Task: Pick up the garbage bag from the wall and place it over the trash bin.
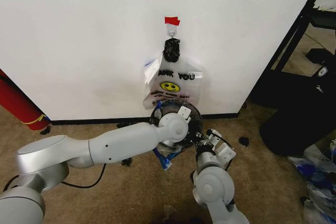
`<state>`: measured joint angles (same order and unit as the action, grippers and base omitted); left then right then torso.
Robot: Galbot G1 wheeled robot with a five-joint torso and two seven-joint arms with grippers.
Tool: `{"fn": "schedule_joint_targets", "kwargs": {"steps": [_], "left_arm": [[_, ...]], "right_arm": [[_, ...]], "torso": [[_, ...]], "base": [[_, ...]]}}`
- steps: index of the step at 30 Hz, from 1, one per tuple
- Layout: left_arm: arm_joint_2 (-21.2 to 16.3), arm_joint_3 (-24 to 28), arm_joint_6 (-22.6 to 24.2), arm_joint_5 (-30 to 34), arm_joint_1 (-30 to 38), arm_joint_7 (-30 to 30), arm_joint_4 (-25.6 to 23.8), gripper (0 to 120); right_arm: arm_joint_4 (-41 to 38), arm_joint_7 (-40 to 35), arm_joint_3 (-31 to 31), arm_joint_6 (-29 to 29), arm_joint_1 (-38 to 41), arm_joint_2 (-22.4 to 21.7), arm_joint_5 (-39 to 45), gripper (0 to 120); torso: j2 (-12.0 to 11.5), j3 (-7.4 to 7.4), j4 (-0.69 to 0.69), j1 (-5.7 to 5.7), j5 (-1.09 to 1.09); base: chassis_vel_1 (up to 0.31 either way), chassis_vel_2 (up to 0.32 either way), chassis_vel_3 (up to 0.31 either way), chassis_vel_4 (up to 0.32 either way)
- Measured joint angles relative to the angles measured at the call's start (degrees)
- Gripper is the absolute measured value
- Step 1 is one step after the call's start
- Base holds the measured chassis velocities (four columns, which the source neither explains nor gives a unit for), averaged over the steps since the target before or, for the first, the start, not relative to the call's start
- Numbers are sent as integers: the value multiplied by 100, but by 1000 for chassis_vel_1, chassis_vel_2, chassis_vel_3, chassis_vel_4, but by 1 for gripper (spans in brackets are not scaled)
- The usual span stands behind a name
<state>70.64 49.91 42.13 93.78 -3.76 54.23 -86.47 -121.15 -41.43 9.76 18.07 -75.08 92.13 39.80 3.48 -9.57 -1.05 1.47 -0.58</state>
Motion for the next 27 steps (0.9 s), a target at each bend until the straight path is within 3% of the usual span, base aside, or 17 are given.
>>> {"fn": "schedule_joint_targets", "kwargs": {"steps": [10, 14, 17, 27], "left_arm": [[225, 19, -116, -733, -166, -309, 634, 0], [207, 30, -204, -840, -217, -369, 677, 0], [135, 16, -246, -833, -223, -365, 516, 0], [-300, -37, -410, -695, -34, -124, -663, 0]], "right_arm": [[-115, 3, -10, 0, -83, 0, -9, 0], [-115, 6, -10, -2, -88, 0, -1, 0], [-80, 8, -6, -13, -80, 0, 0, 0], [16, 9, 49, -35, 15, 0, 29, 0]], "torso": [[0, 0, 1, 0, 0], [0, 0, 1, 0, 0], [0, 0, 1, 0, 0], [0, 0, 2, 0, 0]], "base": [[0, 0, 0, 0], [0, 0, 0, 0], [0, 0, 0, 0], [0, 0, 0, 0]]}}
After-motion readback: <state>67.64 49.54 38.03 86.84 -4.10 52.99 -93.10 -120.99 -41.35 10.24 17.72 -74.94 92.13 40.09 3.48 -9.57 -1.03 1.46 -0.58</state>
